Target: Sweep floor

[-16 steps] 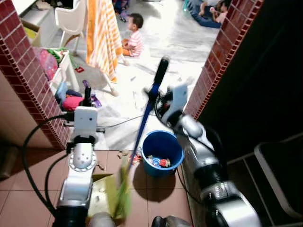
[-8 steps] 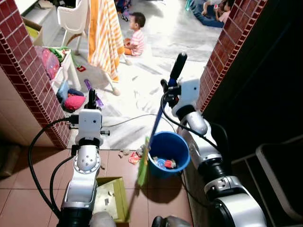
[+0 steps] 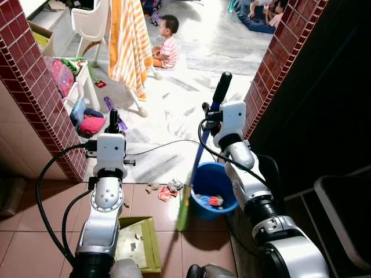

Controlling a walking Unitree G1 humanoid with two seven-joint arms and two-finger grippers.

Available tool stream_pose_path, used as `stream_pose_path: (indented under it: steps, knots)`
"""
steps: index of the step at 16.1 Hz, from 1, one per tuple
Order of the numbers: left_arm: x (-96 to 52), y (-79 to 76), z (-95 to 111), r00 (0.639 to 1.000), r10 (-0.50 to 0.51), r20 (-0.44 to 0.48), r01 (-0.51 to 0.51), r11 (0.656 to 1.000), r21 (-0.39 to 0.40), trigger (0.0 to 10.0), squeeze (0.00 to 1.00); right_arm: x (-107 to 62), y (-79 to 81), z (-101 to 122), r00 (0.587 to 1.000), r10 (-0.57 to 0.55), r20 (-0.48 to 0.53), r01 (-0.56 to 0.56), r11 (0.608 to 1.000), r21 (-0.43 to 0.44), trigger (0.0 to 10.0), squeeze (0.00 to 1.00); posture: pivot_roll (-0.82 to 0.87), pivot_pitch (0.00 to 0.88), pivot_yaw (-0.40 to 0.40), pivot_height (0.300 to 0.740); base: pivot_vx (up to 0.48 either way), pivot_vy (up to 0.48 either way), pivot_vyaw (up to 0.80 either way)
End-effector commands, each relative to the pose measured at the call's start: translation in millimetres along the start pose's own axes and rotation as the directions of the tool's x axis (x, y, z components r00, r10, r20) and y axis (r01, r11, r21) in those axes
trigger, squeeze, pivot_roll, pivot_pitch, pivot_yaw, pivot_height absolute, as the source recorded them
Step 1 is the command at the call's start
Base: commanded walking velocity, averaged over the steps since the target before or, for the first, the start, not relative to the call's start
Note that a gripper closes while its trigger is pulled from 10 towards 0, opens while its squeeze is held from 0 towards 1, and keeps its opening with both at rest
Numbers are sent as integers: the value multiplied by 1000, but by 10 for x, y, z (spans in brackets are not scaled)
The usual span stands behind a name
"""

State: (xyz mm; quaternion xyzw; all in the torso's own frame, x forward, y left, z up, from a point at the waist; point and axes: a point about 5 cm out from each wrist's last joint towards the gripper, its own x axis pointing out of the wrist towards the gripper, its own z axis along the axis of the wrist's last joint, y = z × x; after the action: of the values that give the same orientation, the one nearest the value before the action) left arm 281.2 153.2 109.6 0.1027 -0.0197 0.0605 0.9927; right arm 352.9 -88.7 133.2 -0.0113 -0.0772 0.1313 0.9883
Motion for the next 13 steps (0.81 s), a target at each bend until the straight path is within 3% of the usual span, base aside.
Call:
stream_pose_path:
  steps: [1, 6, 8, 11, 13]
  knots:
    - [29, -31, 86, 999, -9, 41, 9, 1000, 1, 10000, 0, 50, -102, 124, 998, -20, 52, 24, 998, -62, 10000, 0, 54, 0, -76, 740, 0, 0, 0]
    - [30, -34, 99, 999, -4, 43, 4, 1000, 0, 10000, 0, 33, -64, 61, 999, -11, 33, 13, 999, -52, 10000, 0, 52, 0, -74, 740, 0, 0, 0]
    - [19, -1, 128, 999, 0, 55, 1, 1000, -19, 10000, 0, -16, 66, 5, 999, 35, 22, -35, 999, -31, 10000, 0, 51, 0, -74, 740, 0, 0, 0]
    - [-24, 103, 99, 998, 53, 42, -53, 999, 0, 10000, 0, -60, 244, -19, 996, 82, 39, -82, 997, 5, 10000, 0, 61, 18, -79, 740, 0, 0, 0]
    - [-89, 302, 75, 985, 168, 28, -169, 985, 23, 10000, 0, -51, 350, 8, 991, 118, 68, -120, 993, 18, 10000, 0, 75, 42, -80, 740, 0, 0, 0]
